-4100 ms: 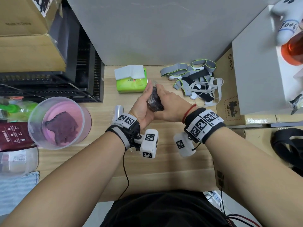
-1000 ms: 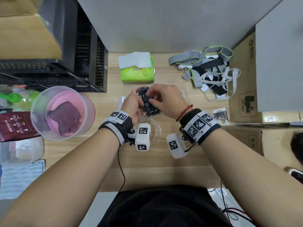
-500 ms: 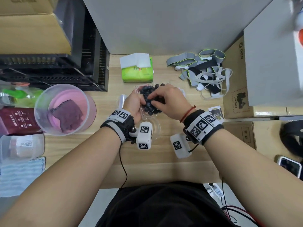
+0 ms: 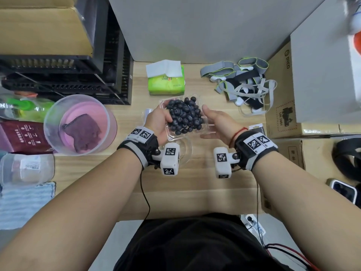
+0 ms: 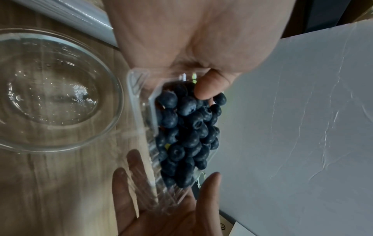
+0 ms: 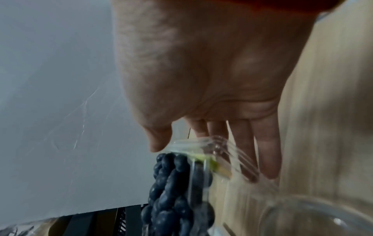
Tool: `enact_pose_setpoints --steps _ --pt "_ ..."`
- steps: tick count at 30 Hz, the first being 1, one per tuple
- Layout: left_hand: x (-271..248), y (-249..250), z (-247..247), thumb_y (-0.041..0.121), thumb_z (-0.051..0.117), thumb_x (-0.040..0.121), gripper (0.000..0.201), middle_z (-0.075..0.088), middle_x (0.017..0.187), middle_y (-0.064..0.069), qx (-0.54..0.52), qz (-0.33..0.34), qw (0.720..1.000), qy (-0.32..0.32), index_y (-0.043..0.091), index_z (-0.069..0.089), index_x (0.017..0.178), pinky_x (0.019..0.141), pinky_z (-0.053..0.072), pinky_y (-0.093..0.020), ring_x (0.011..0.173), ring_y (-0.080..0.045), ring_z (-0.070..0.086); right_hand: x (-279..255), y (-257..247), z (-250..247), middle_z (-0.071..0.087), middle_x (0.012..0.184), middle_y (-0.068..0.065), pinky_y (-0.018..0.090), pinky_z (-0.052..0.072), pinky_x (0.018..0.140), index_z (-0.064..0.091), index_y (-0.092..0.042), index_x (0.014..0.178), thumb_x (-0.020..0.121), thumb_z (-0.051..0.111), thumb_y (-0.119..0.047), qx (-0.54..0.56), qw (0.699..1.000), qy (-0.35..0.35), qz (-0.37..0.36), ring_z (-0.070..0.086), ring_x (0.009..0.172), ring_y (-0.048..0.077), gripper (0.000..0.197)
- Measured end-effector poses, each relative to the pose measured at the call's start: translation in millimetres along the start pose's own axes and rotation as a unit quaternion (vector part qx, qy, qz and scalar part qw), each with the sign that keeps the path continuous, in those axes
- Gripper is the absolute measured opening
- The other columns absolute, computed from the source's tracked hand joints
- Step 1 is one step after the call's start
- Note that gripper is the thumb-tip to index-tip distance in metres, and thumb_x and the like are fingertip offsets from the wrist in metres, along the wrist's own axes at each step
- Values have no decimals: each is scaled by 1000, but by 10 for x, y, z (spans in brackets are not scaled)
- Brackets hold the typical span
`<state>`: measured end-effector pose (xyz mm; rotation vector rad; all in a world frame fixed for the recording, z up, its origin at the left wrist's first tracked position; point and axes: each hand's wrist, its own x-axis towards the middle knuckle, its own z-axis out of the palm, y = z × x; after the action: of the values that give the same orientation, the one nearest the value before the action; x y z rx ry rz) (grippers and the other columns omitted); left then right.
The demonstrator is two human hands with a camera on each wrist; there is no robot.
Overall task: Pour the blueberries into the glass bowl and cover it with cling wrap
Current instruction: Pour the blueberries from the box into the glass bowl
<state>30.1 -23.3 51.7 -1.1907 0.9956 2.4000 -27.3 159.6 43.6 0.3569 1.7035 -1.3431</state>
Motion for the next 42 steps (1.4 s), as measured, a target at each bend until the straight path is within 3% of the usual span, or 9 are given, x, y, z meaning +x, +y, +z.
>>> enact_pose_setpoints --steps 8,13,17,21,26,29,36,39,42 --pt "143 25 -36 -11 24 68 63 62 122 -19 11 14 1000 24 19 62 108 76 59 -51 106 -41 62 -50 41 38 66 117 17 52 57 81 54 -7 129 88 52 8 158 977 -142 -15 66 102 38 43" --pt "145 61 -63 1 35 51 63 60 93 -9 109 18 994 12 16 58 108 63 53 -31 84 -27 58 -59 -5 -6 67 112 19 44 61 74 61 -7 116 88 37 17 207 970 -127 -13 70 96 36 44" --pt "229 -12 -319 1 38 59 68 60 106 -11 228 19 973 32 12 59 123 67 44 -34 85 -25 54 -28 47 -120 67 116 22 38 63 73 59 -3 120 85 36 19 198 976 -87 -6 69 100 39 48" --pt "319 -176 -663 7 59 79 51 58 125 -1 504 -5 858 94 19 54 128 97 49 -37 112 -22 58 10 153 -303 66 117 22 36 63 72 57 -1 119 84 37 18 181 983 -29 5 66 107 40 44" --pt "362 -416 -842 22 71 84 34 62 111 0 656 -8 745 117 21 58 115 79 52 -31 96 -21 62 15 308 -446 70 109 20 39 60 77 61 -3 111 89 41 12 103 994 16 16 71 92 30 33" --pt "358 -460 -848 15 62 87 10 65 98 -6 645 16 752 133 19 58 95 74 62 -43 85 -30 69 -13 371 -476 73 104 18 35 62 74 63 -3 111 91 46 11 99 995 11 15 74 87 27 29" --pt "300 -303 -679 7 65 82 28 54 90 -8 559 5 824 86 20 41 83 66 62 -50 78 -33 68 -53 351 -475 69 107 19 26 62 65 64 -2 114 90 48 12 58 998 14 -10 73 84 23 32" --pt "404 -259 -646 19 72 59 40 53 97 -9 483 -8 872 82 23 39 81 78 58 -61 102 -43 66 -42 244 -440 67 108 23 27 62 67 66 -5 102 88 48 13 17 999 14 -30 70 93 29 29" --pt "570 -285 -613 25 74 36 56 43 91 -6 394 10 915 86 23 36 78 77 56 -64 94 -34 61 5 88 -391 70 106 24 34 62 74 66 -9 98 88 54 7 -56 997 35 -46 72 91 32 23"
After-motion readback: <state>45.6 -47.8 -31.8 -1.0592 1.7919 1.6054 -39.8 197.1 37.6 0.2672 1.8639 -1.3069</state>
